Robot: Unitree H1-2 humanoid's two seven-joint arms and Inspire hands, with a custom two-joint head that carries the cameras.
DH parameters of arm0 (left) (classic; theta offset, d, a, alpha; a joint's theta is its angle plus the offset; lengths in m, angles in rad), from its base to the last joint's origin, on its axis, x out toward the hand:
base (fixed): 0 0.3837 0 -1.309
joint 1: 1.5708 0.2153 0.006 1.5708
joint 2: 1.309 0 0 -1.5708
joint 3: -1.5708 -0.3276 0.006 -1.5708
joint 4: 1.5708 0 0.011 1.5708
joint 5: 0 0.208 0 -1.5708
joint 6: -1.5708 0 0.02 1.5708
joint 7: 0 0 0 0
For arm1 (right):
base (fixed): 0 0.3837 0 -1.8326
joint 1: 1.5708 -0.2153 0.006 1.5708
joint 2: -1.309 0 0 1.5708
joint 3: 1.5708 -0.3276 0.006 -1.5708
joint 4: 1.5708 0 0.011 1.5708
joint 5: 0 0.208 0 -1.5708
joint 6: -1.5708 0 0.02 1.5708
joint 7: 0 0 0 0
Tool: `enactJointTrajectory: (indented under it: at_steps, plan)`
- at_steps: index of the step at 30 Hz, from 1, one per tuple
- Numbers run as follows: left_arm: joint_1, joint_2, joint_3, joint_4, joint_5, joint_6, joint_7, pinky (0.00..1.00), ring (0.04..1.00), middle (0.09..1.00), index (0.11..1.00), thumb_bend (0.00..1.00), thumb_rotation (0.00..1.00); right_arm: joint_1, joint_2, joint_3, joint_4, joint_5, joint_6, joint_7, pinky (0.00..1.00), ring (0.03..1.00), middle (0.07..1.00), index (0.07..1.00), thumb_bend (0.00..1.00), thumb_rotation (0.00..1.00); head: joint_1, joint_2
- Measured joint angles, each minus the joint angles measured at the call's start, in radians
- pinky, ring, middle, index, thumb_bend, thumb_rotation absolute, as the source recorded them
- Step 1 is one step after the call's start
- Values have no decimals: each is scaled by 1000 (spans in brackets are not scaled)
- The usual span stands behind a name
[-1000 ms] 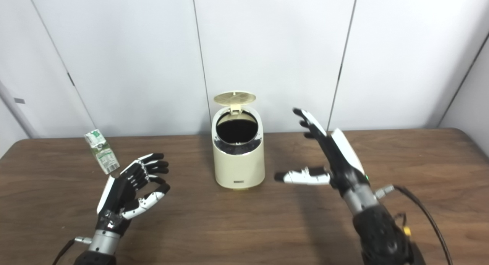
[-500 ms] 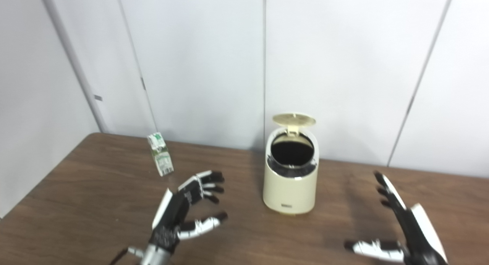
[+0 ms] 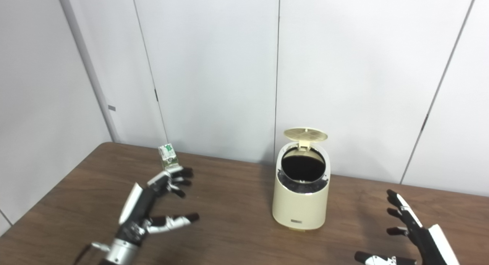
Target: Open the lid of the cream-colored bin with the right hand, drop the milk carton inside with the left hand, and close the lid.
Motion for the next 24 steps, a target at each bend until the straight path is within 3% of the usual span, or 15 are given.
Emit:
enactJointTrajectory:
  at_steps: [6,8,13,19,24]
  plan:
    - [-54,66,49,-32,15,65,15,555,688,749,771,820,53,-6,-2,2,9,-20,-2,-3,557,813,891,904,877,376,17,0]
    - [-65,82,63,-40,28,108,16,568,695,750,771,821,57,-16,-3,6,28,-27,-3,-3,482,828,901,909,898,420,18,2]
    - [-80,114,81,-55,30,164,15,595,727,762,779,806,55,-29,-4,7,33,-36,-5,-5,470,838,909,915,905,425,17,3]
    - [-113,127,97,-37,78,175,58,601,764,790,789,837,76,-30,-4,10,35,-40,-17,-7,478,836,908,918,905,463,14,6]
    - [-147,130,95,44,117,172,97,602,756,831,796,871,75,-30,-6,9,34,-40,-24,-6,473,835,912,919,909,470,3,15]
